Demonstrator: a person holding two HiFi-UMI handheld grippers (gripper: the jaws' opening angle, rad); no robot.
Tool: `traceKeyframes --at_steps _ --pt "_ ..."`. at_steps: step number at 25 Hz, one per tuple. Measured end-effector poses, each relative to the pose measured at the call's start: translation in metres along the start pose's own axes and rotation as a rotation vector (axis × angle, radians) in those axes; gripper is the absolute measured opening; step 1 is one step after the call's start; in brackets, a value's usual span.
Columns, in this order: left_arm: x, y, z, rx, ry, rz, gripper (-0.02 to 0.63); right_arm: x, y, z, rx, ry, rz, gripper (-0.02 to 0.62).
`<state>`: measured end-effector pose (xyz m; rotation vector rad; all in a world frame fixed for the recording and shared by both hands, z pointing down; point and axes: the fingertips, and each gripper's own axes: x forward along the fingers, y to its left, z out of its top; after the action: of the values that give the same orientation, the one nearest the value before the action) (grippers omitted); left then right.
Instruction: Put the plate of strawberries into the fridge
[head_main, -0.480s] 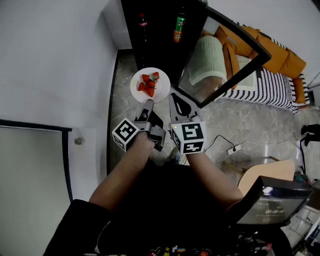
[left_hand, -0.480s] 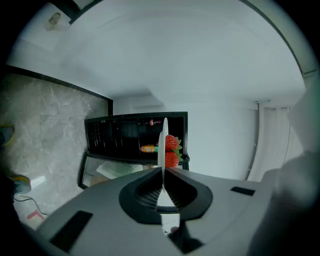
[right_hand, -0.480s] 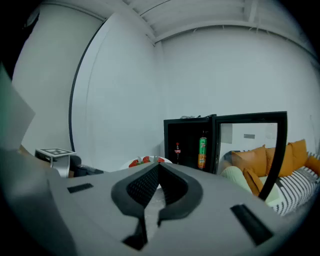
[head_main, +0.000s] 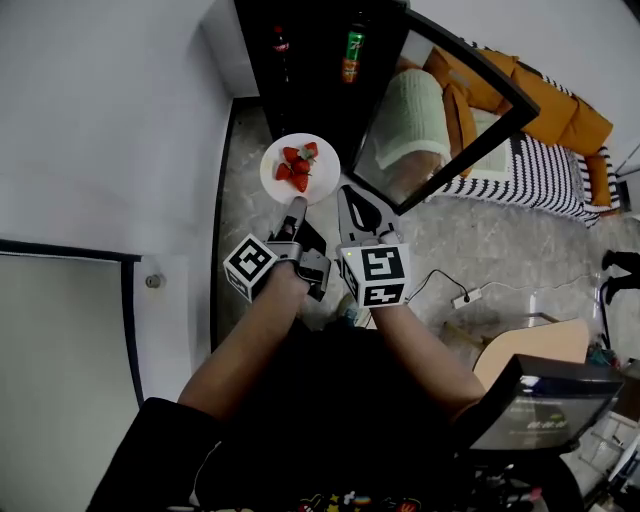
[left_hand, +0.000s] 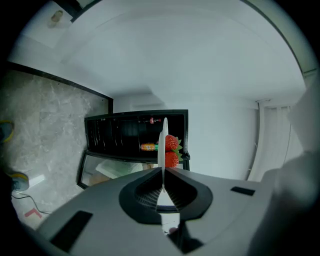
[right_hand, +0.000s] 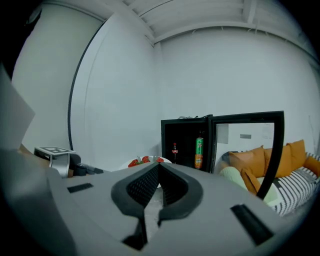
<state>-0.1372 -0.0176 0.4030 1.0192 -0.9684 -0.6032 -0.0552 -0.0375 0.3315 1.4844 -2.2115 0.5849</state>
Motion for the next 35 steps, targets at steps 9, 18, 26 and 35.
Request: traceKeyframes --at_steps 9,18,26,35 --pt "0.018 0.0 -0.052 0.007 -0.034 0.007 0.015 -0.021 -0.047 -0.007 0.005 -0.007 0.038 0.005" --pt "0.033 0.019 -0.076 0.015 -0.059 0.009 0.015 -0.023 -0.072 -0.027 0.004 -0.011 0.074 0.005" --pt "0.031 0.014 -0.074 0.021 -0.074 -0.003 0.015 -0.025 -0.071 -0.024 0.002 -0.022 0.088 0.005" --pt "0.061 0.015 -0.065 0.033 -0.05 -0.037 0.015 -0.01 -0.079 -0.019 -0.045 -0.035 0.082 0.005"
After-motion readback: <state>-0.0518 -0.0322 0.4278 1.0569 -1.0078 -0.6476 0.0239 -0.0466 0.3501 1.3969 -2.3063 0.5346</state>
